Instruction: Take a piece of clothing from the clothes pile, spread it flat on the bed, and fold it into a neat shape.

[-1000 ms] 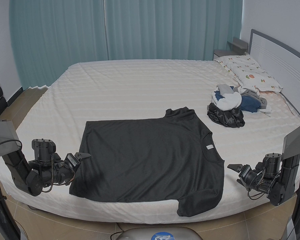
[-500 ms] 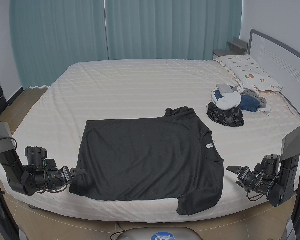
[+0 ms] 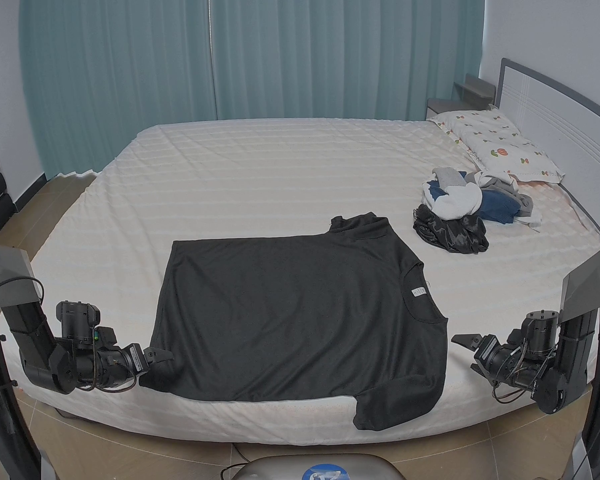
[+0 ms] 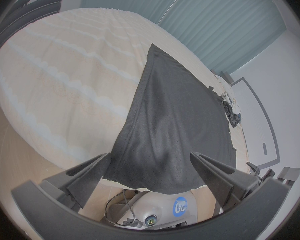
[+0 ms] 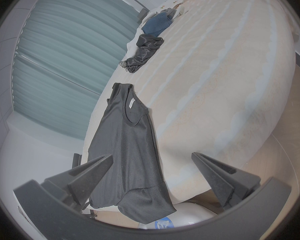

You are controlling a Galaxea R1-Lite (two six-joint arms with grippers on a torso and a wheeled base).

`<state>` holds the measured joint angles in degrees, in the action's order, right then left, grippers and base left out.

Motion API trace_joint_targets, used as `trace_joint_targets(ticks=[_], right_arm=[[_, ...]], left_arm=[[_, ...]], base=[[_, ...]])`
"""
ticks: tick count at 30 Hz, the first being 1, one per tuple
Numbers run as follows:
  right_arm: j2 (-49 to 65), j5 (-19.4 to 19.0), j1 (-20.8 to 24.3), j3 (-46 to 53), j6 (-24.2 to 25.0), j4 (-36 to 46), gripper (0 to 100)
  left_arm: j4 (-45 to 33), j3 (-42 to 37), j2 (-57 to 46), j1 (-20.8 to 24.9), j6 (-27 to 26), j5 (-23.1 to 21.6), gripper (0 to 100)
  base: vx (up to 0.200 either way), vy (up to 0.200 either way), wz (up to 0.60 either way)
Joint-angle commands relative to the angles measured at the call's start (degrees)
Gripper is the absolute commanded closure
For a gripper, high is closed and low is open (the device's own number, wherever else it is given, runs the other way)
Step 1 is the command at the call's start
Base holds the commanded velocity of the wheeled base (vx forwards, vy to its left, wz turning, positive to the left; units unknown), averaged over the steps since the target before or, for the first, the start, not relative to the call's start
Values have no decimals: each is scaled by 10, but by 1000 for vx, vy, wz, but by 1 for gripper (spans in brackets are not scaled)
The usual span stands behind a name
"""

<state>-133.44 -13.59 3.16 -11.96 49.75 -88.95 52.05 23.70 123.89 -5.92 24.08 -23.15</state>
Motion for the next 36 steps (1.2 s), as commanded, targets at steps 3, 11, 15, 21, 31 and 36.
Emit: trace_joint_targets(ticks=[3,11,15,21,31,36], right_arm=[[-5,0,0,0,0,-8,0],[-14,0,1,0,0,-8,0],[-15,0,2,-1,0,-8,0],[-20,1,4,-2,0,-8,0],[-20,1,4,-2,0,-8,0],[-20,1,4,-1,0,-8,0]], left_arm=[[1,6,23,-1,-7,17,0],[2,11,30,0,-15,20,0],[1,18,32,2,-13,19,0],[-1,21,32,29,-10,21,0],[-4,22,35,42,-12,38,0],[-5,21,35,37,-13,44,0]], base=[[0,0,0],[0,0,0],[0,0,0],[0,0,0],[0,0,0],[0,0,0]])
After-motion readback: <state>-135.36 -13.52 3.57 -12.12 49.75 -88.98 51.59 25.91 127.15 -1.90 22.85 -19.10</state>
